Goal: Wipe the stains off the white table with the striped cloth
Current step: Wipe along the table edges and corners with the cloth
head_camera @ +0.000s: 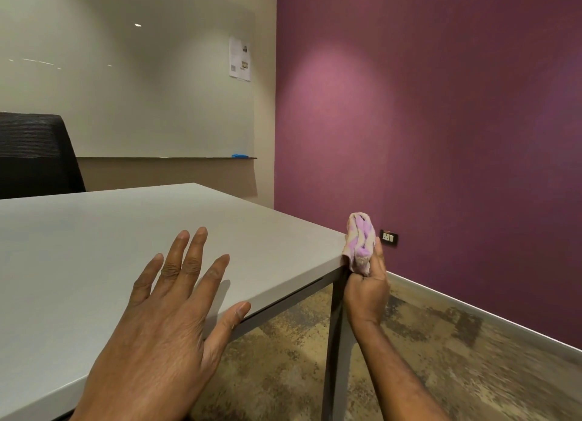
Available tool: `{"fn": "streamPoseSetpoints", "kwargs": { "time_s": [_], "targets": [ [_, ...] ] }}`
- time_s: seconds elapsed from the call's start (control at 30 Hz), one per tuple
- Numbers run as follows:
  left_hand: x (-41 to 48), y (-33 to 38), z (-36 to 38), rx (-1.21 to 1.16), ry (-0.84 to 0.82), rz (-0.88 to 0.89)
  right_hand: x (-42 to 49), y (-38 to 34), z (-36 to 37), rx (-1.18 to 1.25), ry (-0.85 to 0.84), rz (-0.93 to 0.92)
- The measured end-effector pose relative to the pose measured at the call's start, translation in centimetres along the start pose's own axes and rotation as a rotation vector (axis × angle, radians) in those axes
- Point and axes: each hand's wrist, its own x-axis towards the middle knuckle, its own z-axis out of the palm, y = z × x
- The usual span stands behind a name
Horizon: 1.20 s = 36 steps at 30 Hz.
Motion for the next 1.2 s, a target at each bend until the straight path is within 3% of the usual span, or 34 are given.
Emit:
{"fn": "streamPoseSetpoints", "kwargs": {
  "time_s": [0.17, 0.33, 0.83, 1.2],
  "targets": [
    [-0.1, 0.0, 0.0, 0.001, 0.001, 0.012, 1.8, -0.8, -0.4, 0.088, 0.000, 0.245],
    [0.0, -0.1, 0.0, 0.014, -0.021, 0.010, 4.3, -1.2, -1.9, 0.133, -0.179, 0.456],
    [-0.1, -0.1, 0.1, -0.092, -0.050, -0.027, 2.0, -2.3, -3.7, 0.185, -0.162, 0.433],
    [0.1, 0.0, -0.1, -0.083, -0.039, -0.047, -1.2, -5.3, -3.3, -0.228, -0.104, 0.211]
  ]
}}
